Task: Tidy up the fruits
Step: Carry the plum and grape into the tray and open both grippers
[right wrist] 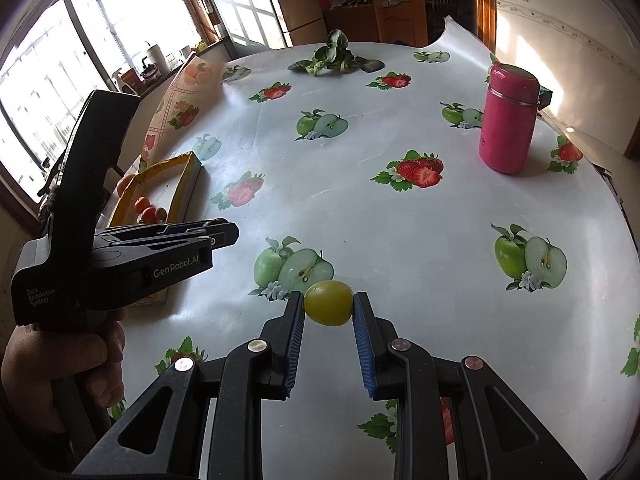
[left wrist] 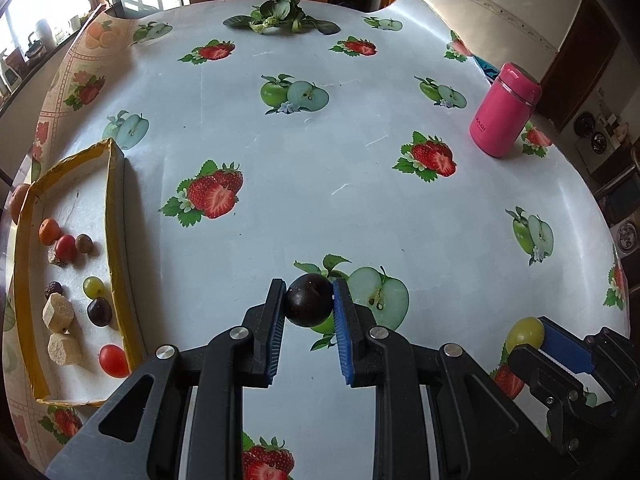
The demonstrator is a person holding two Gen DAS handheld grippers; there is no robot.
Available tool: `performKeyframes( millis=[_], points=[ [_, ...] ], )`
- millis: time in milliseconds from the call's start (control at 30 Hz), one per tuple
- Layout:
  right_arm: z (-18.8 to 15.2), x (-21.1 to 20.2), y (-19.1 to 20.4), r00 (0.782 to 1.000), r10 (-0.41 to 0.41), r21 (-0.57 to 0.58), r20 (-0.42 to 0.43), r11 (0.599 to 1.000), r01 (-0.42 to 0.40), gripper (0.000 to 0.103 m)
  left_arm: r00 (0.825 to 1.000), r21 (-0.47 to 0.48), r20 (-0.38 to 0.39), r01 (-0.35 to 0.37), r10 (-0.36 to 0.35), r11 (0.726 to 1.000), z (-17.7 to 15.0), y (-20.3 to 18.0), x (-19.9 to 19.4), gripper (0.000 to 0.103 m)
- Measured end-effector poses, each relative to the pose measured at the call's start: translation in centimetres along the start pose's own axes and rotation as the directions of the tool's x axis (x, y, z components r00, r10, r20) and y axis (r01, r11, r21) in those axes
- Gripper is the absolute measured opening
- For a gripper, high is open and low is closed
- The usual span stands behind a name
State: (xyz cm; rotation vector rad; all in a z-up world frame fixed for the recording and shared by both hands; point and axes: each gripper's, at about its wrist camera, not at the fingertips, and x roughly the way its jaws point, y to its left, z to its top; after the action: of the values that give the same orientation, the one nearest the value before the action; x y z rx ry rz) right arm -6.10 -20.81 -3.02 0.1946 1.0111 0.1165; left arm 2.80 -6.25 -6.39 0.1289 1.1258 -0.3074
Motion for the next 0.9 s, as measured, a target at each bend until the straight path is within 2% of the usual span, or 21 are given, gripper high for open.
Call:
performKeyframes(
  millis=[567,733,900],
  points=[
    [0.1,-0.7,1.0,1.0,0.004,-0.022,0.01,1.0,-0.004,0.025,1.0,-0.007,0.025,0.003,-0.003,1.0,-0.1,0.5,-1.3,0.02],
    [0.3,-0.5,1.3,1.0,0.021,-0.022,0.007,1.0,-0.021,0.025,0.999,-0.019,0.031,-0.016,0.016,1.0,0.0,1.5,-2.2,0.02],
    [1.8,-0.8,1.7,0.998,0.052,-0.011,0.046,0.999,-0.052,0.025,0.998,-0.051,0.065,-0.023,0.026,0.998,0.7,2.9,-4.0,0.02]
  ],
)
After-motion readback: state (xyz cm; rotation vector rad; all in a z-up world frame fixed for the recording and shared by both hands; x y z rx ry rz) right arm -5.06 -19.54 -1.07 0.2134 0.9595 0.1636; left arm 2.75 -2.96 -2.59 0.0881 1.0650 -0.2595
